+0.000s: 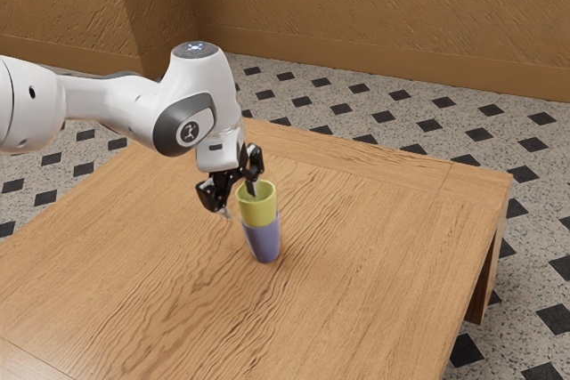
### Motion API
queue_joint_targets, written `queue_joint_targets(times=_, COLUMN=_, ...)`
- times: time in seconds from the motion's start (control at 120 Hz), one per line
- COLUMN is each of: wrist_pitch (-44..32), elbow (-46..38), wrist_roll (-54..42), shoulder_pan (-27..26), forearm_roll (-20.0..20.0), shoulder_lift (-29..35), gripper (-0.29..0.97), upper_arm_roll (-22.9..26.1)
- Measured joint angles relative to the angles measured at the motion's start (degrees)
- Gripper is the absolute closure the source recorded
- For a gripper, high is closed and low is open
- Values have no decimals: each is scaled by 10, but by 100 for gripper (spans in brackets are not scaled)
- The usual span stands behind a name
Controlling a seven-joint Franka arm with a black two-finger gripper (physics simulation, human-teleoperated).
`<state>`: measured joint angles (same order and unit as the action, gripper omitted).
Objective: Place the left cup onto the right cup
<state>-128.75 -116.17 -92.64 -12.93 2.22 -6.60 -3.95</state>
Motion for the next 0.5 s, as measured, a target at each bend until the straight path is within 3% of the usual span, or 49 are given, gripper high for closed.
queue_joint_targets(times=0.2, wrist_pitch=0, elbow=0, wrist_roll=1, shoulder_pan=0, forearm_roll=2, shoulder_lift=9, gripper=6, upper_arm_roll=0)
queue_joint_targets(times=0.5, wrist_pitch=0, elbow=0, wrist_roll=2, shoulder_pan=0, forearm_roll=0, shoulder_lift=33, gripper=2, upper_arm_roll=0)
